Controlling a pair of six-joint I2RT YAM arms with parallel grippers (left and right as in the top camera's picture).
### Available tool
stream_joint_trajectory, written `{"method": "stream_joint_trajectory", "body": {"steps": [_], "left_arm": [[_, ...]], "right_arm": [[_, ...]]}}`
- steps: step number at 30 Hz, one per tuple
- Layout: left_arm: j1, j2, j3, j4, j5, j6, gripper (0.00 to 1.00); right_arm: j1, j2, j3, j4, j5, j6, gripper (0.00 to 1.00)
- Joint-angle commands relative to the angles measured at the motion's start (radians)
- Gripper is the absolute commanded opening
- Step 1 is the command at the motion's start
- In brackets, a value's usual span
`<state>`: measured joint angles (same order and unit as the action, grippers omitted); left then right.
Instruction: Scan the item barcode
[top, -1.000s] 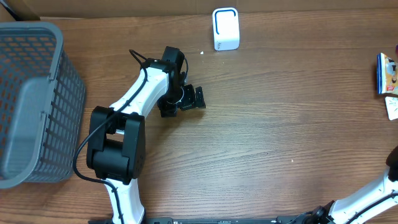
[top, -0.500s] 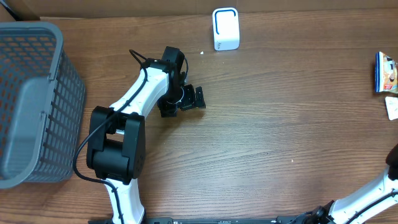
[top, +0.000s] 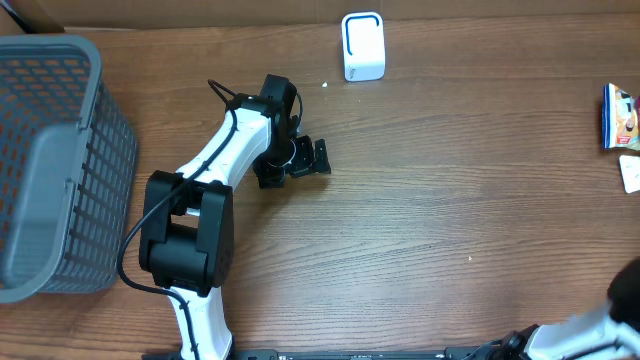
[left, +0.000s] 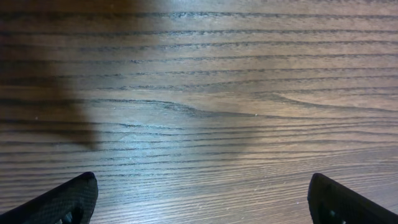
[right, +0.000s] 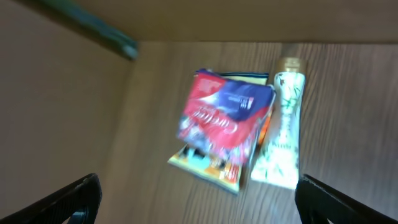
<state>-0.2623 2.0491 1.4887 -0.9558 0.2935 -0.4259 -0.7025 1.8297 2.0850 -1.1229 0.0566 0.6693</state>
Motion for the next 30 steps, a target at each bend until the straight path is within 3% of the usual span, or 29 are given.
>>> {"method": "stream_joint_trajectory", "body": {"steps": [1, 5, 9, 18, 20, 30], "left_arm": [[-0.006, 0.006, 0.020, 0.000, 0.010, 0.007, 1.00], [-0.006, 0.006, 0.020, 0.000, 0.010, 0.007, 1.00], [-0.006, 0.006, 0.020, 0.000, 0.010, 0.007, 1.00], [-0.006, 0.006, 0.020, 0.000, 0.010, 0.007, 1.00], [-0.006, 0.006, 0.020, 0.000, 0.010, 0.007, 1.00], [-0.006, 0.006, 0.020, 0.000, 0.010, 0.007, 1.00]], "right_arm": [[0.001, -0.162, 0.011, -0.064, -0.061, -0.017, 1.00], [0.002, -0.240, 0.011, -0.219, -0.134, -0.023, 1.00], [0.011, -0.269, 0.011, -0.340, -0.214, -0.120, 1.00], [0.090, -0.343, 0.010, -0.562, -0.228, -0.239, 1.00], [0.132, -0.381, 0.000, -0.571, -0.249, -0.305, 1.00], [0.351, -0.641, -0.196, -0.571, -0.237, -0.303, 1.00]]}}
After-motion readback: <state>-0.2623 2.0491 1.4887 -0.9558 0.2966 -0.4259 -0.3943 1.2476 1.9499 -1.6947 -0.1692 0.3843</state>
